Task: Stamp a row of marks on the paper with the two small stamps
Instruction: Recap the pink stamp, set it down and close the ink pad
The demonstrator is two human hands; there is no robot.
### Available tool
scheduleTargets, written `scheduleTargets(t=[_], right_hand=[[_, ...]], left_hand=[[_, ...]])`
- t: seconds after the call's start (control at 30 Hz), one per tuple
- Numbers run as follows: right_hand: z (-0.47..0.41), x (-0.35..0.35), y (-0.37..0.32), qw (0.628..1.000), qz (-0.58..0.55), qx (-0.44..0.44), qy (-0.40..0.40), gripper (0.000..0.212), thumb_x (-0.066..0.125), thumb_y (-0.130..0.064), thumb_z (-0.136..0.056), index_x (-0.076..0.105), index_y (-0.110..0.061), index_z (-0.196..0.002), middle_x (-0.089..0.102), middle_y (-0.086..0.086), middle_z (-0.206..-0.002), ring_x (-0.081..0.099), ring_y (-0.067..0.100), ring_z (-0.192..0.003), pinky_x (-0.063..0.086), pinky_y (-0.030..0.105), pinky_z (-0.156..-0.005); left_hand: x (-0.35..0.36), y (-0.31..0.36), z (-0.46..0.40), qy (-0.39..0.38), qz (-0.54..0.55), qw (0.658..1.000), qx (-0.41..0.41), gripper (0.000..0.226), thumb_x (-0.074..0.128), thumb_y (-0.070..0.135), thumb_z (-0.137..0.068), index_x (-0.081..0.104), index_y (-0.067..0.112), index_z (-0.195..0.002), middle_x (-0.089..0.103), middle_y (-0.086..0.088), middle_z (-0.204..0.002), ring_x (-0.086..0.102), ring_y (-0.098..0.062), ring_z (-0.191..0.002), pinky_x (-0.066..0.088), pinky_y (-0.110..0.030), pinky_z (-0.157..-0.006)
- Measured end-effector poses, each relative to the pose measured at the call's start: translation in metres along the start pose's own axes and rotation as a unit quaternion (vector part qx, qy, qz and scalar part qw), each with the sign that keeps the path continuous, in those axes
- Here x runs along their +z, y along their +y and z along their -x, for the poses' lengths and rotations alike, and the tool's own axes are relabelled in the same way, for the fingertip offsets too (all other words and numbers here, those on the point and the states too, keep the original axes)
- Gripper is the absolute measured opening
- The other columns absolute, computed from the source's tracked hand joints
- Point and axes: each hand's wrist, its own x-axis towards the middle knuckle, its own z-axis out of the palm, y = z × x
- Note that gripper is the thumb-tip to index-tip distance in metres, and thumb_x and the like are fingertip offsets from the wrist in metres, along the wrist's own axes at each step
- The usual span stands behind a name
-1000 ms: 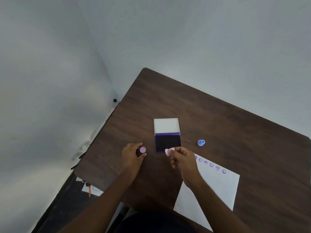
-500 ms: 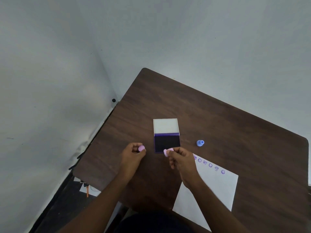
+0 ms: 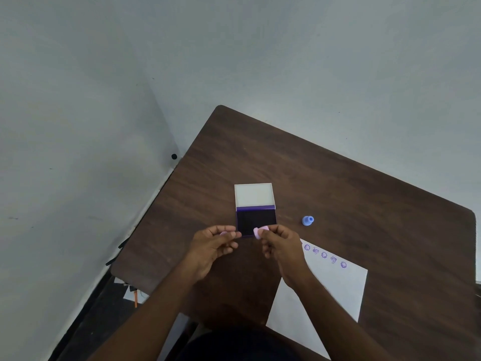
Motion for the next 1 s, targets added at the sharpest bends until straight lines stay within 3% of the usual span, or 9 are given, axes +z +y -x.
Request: scheduleTargets(t=[0.13,0.27,0.43,0.6,1.0], right_hand=[[0.000,0.000,-0.001,1.000,-0.005,0.002,0.001,0.021,0.079,-0.025,-0.077,0.072,-0.008,-0.088,0.066,0.011,-0.067,0.055,0.018,-0.055,0.049,0.027,-0.056],[0.000,0.000,-0.002,1.000,-0.008,-0.008,0.001,0.019,0.078,-0.023,-0.078,0.073,-0.007,-0.087,0.065,0.009,-0.064,0.054,0.017,-0.053,0.048,0.026,-0.053],[0.001,0.001,-0.002,1.000,-0.015,-0.015,-0.005,0.019,0.078,-0.024,-0.078,0.073,-0.008,-0.086,0.065,0.010,-0.065,0.054,0.017,-0.054,0.047,0.027,-0.053],[0.001,0.002,0.000,1.000,-0.022,-0.013,-0.016,0.021,0.079,-0.025,-0.077,0.073,-0.008,-0.089,0.068,0.014,-0.072,0.057,0.023,-0.060,0.050,0.031,-0.058],[0.000,0.004,0.001,0.999,-0.035,-0.015,-0.020,0.023,0.076,-0.019,-0.080,0.074,-0.005,-0.097,0.073,0.018,-0.084,0.066,0.026,-0.071,0.056,0.035,-0.066]], left_hand=[[0.009,0.001,0.001,-0.011,-0.041,0.999,0.009,0.023,0.061,0.007,-0.092,0.068,0.005,-0.114,0.076,-0.011,-0.101,0.066,-0.018,-0.083,0.057,-0.025,-0.075],[0.016,0.007,0.000,-0.032,0.011,0.999,-0.036,0.027,0.048,0.009,-0.098,0.063,0.001,-0.120,0.073,-0.017,-0.109,0.069,-0.028,-0.099,0.058,-0.031,-0.087],[0.019,0.007,0.006,-0.060,-0.031,0.998,0.001,0.032,0.066,0.014,-0.090,0.066,0.006,-0.121,0.074,-0.006,-0.112,0.071,-0.023,-0.103,0.055,-0.032,-0.093],[0.021,0.004,0.009,-0.020,-0.054,0.995,0.075,0.040,0.073,0.011,-0.083,0.066,0.014,-0.122,0.074,0.000,-0.112,0.067,-0.011,-0.110,0.048,-0.030,-0.101],[0.027,0.004,0.016,-0.009,-0.096,0.988,0.123,0.032,0.077,0.006,-0.077,0.074,0.012,-0.109,0.077,-0.001,-0.099,0.073,-0.017,-0.094,0.057,-0.022,-0.077]])
